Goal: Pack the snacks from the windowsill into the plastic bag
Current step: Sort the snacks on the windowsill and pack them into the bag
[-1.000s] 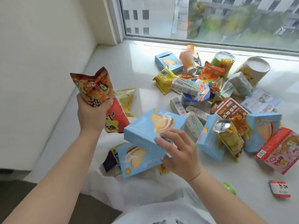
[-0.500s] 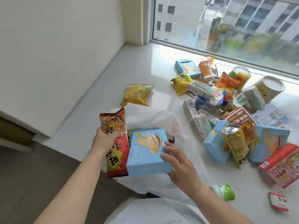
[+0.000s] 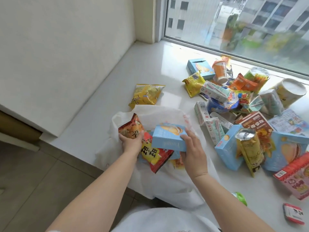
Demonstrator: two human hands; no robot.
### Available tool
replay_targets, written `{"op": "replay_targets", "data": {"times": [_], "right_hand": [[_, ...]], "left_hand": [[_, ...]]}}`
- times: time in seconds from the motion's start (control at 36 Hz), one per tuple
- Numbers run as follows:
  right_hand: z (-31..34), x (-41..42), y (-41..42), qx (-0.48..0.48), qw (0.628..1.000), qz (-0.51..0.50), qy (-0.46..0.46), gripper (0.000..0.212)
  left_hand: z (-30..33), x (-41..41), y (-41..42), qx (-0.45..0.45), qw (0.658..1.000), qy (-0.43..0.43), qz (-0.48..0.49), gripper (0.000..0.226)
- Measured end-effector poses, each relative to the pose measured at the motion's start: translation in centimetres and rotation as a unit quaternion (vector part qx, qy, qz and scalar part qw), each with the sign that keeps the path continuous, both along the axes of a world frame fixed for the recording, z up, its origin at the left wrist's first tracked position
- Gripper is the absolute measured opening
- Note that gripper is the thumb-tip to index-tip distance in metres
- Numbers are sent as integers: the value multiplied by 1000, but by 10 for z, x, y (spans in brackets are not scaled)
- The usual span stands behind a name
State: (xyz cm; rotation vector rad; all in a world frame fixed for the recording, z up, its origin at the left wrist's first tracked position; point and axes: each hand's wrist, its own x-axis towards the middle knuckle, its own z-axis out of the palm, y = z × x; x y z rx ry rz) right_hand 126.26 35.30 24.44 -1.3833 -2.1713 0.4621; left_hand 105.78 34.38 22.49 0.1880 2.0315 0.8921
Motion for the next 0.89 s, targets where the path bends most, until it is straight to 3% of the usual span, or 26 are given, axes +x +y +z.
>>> {"op": "replay_targets", "data": {"times": [0.14, 0.25, 0.42, 0.75, 0.81, 0.89], "right_hand": [[-19, 2, -8, -68, 992, 39, -99, 67], [-30, 8, -13, -92, 982, 48, -160, 80], [-23, -3, 9, -187, 969, -42, -154, 59], [-18, 8, 56, -299, 934, -72, -184, 63], [-13, 10, 57, -290, 938, -62, -178, 62], [-7, 18, 46, -266, 949, -55, -161, 56]], "left_hand": [[-3, 13, -2, -4, 990, 64, -127, 97], [-7, 13, 5, -22, 980, 81, -181, 94], [-11, 25, 25, -46, 973, 51, -218, 97], [-13, 41, 74, -40, 964, 39, -260, 95], [-9, 50, 74, -63, 969, 75, -227, 87], [4, 78, 64, -42, 948, 222, -222, 65]]}}
